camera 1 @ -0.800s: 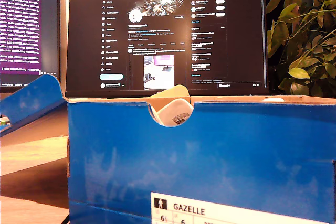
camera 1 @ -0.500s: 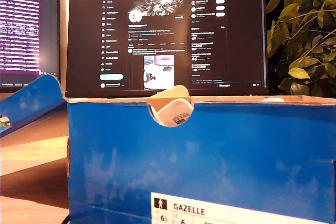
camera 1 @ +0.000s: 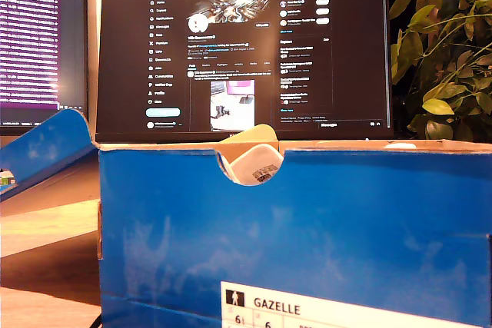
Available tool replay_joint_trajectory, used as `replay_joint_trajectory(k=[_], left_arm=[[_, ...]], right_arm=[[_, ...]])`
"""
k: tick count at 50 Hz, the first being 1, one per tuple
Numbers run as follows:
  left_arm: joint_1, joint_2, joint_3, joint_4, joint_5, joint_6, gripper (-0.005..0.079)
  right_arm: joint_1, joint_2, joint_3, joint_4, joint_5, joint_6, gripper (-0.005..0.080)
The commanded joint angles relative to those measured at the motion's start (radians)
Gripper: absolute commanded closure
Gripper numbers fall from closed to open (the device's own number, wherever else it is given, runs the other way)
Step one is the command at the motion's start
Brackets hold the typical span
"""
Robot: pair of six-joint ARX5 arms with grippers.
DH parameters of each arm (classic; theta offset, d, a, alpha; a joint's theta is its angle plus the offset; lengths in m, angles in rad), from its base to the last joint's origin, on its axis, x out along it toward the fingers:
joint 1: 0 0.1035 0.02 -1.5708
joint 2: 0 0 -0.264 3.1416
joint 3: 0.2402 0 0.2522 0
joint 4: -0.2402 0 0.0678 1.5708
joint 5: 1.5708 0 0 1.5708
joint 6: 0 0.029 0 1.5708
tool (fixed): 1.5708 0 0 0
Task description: Close the blue shoebox by pushing the lid with your left arm and holding the box in place with your right arm
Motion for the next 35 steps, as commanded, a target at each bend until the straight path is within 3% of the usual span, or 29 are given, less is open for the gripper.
replay_joint_trajectory(k=[1,12,26,35], left_arm=[[-0.003,-0.007,-0.03,0.045,0.021,-0.046,0.0759],[-0.003,-0.007,0.037,0.105,0.125,-0.12,0.0759],[-0.003,0.053,0.193,0.043,0.199,-0.216,0.0761],[-0.003,0.198,0.274,-0.016,0.259,-0.215,0.0761]], right_arm=[[0.004,-0.006,-0.011,0.025,-0.006,0.034,0.0762],[0.004,-0.006,0.074,0.012,-0.027,0.094,0.0763],[0.005,0.015,0.266,-0.196,-0.029,0.142,0.0763],[0.004,0.094,0.357,-0.315,-0.125,0.161,0.0763]])
